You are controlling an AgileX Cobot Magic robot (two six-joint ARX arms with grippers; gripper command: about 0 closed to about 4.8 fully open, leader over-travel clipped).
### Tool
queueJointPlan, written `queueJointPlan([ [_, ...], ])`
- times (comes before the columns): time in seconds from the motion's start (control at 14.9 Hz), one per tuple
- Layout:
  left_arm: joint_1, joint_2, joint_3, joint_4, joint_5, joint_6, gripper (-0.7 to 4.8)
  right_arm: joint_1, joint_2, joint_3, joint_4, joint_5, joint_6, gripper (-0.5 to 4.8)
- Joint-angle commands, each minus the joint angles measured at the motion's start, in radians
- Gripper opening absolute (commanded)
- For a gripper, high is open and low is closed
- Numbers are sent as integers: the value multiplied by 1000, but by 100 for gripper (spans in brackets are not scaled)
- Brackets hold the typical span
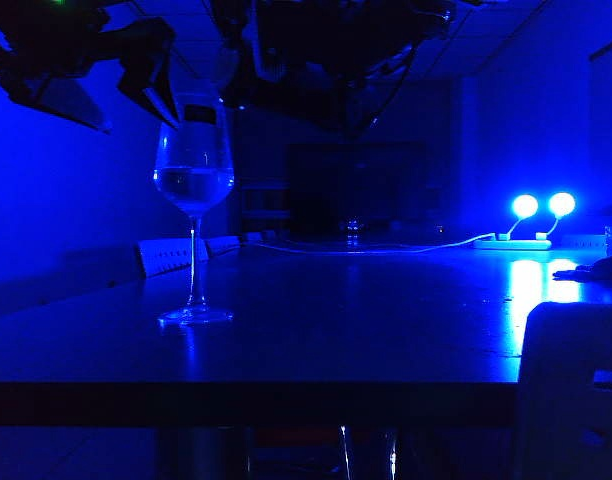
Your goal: Pick up the black thermos cup, pour some water from it into the stemmed glass, and then put the thermos cup back on the table.
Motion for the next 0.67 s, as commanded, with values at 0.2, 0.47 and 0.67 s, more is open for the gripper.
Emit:
queueJointPlan([
  [0.2, -2, -2, 5, -5, 9, -3, 479, 3, -14, 14, 124, -12, -38, 165],
  [0.47, -2, -1, 5, -5, 8, -3, 479, 3, -14, 14, 125, -29, -40, 165],
  [0.67, -2, -1, 5, -5, 9, -3, 479, 3, -14, 15, 125, -29, -83, 165],
])
